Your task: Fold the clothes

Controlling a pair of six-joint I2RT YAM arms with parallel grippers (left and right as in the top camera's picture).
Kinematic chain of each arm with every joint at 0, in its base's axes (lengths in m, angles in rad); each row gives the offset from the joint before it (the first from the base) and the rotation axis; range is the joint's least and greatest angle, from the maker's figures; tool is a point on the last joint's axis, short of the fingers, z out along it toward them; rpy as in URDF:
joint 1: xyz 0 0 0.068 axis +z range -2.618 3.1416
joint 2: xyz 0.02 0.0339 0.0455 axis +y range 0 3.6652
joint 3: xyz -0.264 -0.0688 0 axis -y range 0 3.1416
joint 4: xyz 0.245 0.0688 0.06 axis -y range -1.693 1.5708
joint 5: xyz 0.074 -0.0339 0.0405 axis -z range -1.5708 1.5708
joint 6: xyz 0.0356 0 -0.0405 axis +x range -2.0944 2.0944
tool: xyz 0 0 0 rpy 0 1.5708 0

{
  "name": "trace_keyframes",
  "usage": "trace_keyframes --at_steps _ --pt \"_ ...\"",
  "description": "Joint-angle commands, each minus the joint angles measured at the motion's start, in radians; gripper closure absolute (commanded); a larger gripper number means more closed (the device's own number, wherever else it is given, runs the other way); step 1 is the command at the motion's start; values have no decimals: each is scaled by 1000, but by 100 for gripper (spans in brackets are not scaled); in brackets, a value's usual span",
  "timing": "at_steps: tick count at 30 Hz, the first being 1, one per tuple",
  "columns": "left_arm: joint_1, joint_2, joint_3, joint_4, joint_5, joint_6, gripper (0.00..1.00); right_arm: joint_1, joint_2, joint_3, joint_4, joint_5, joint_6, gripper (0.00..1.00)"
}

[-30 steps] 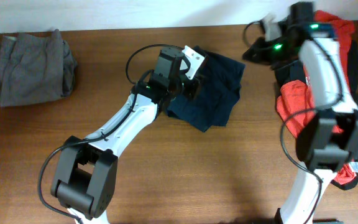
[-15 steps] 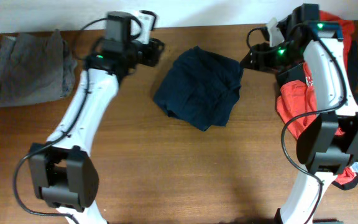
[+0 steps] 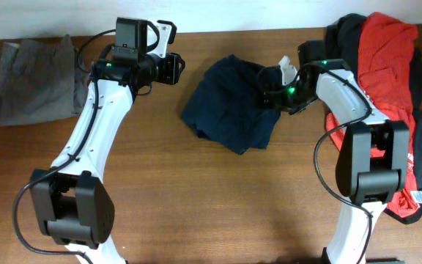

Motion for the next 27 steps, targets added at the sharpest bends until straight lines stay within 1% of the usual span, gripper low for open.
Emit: trace_keyframes --at_steps 1,8,13,16,18,20,21,22,24,25,27 --pt "2 0 16 -6 -8 19 56 40 2 -51 58 77 44 35" --pt "2 0 16 -13 -14 19 56 68 2 -57 134 128 49 36" --pt "2 0 16 -18 -14 19 56 68 2 -57 133 165 136 36" --pt "2 0 16 -19 -14 19 56 68 2 -57 155 165 164 48" --pt "2 0 16 -18 -14 19 56 70 2 -59 180 164 180 59" --pt "2 0 16 -18 -14 19 56 76 2 -61 205 165 200 64" --pt "2 0 16 -19 -14 19 56 81 3 -61 221 165 206 71" --pt "2 0 16 -21 -14 19 56 87 5 -61 229 165 206 73" --pt "2 0 16 -25 -14 19 56 96 7 -61 241 165 207 86" --pt "2 0 16 -26 -14 19 56 101 7 -61 246 166 209 96" --pt "2 0 16 -29 -14 19 56 102 7 -60 261 164 210 96"
